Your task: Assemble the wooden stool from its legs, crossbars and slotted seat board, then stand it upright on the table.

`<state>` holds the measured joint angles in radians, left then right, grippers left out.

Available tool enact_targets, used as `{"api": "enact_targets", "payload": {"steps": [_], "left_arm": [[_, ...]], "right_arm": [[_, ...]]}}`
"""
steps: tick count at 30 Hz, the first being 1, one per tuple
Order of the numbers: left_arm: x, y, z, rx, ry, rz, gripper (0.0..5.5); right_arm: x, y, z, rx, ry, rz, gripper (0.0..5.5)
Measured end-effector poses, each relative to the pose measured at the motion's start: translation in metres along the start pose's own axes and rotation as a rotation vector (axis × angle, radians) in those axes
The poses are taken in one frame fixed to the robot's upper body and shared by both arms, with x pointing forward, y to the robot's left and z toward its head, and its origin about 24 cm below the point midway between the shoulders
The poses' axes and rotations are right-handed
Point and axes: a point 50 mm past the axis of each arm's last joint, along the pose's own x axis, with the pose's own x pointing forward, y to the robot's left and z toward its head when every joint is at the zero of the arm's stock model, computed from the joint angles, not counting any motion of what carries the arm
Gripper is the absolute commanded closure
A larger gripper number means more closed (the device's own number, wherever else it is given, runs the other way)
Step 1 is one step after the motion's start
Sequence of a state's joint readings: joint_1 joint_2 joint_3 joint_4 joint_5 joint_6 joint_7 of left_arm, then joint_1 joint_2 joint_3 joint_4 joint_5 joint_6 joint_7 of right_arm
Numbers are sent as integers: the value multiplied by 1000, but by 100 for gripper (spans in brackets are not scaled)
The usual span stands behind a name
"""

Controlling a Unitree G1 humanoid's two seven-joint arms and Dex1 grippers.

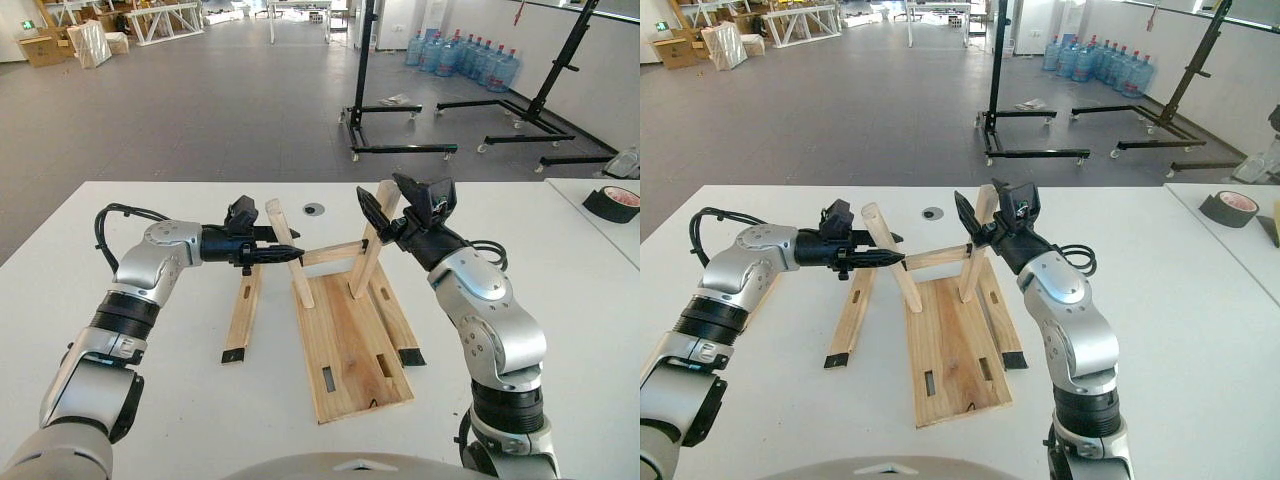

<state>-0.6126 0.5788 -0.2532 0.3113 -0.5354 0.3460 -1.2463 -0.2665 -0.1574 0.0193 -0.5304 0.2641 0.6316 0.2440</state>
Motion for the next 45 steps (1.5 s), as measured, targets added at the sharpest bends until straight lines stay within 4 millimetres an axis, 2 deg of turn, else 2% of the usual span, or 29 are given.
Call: {"api": "enact_targets", "payload": {"steps": [12,13,14,15,16,17,18,20,26,32,36,41,43,45], "left_arm": [[2,5,5,5,43,-33,348],[2,6,5,7,43,-34,309],[4,6,4,12,53,-34,293],[11,5,-12,-5,134,-30,277],[19,0,-47,-90,242,-8,269],[25,-8,-72,-158,287,-11,251],[29,-10,-77,-169,278,-14,240],[30,-5,-72,-135,287,35,206],[27,4,-52,-56,225,131,206],[-2,7,-41,-14,240,225,206],[-5,11,-41,-13,236,284,206],[5,19,-46,-17,198,444,206],[-3,22,-42,-10,170,525,206],[-25,18,-42,-11,137,663,206]], "right_arm": [[-1,-2,-1,-13,9,-2,198],[-1,-2,-1,-20,11,-2,198],[-1,-3,-1,-24,10,0,198],[0,0,-5,-8,15,15,198],[2,1,-9,25,7,26,198],[4,3,-9,50,-17,32,198],[6,2,-9,63,-44,26,198],[10,1,-12,89,-88,0,198],[7,-4,-12,78,-140,-66,198],[4,-15,-5,39,-164,-118,198],[4,-23,5,11,-197,-139,198],[-8,-33,26,77,-265,-26,198],[-13,-32,33,132,-277,56,198],[-21,-24,39,231,-269,196,198]]}}
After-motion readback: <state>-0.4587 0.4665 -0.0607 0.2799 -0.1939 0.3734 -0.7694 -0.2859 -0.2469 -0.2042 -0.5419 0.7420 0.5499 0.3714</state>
